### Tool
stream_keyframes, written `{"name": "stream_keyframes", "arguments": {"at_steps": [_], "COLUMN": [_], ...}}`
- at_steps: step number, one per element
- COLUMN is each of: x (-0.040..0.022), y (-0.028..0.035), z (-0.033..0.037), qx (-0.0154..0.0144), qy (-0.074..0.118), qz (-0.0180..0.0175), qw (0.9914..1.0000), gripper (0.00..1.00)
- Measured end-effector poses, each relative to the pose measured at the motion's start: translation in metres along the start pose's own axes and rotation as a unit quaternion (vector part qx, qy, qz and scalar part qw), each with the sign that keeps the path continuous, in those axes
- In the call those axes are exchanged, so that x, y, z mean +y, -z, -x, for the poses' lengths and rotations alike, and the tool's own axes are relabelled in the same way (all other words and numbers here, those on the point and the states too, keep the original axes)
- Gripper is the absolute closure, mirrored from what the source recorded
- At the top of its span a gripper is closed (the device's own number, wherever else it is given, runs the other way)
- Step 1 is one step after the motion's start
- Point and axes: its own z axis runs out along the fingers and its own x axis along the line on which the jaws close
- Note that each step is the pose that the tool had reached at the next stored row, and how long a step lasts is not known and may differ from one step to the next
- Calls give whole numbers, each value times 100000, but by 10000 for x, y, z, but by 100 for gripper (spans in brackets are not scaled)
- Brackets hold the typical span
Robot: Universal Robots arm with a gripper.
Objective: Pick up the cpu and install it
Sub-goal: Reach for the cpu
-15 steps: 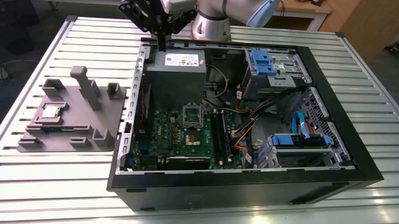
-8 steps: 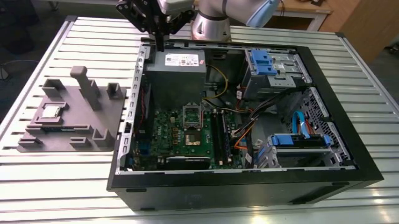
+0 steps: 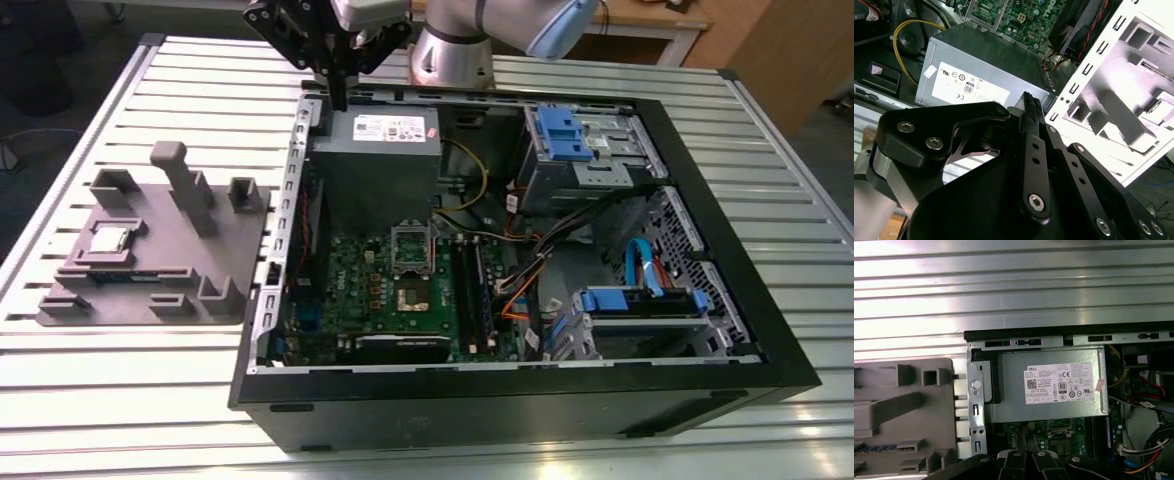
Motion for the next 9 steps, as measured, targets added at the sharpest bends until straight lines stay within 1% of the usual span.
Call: {"name": "stream_keyframes", "arguments": {"at_steps": [9], "x": [-3], "y": [-6], "z": [-39], "qx": [68], "qy": [-2], "qz": [-5], "qw": [100000], "gripper": [90]}}
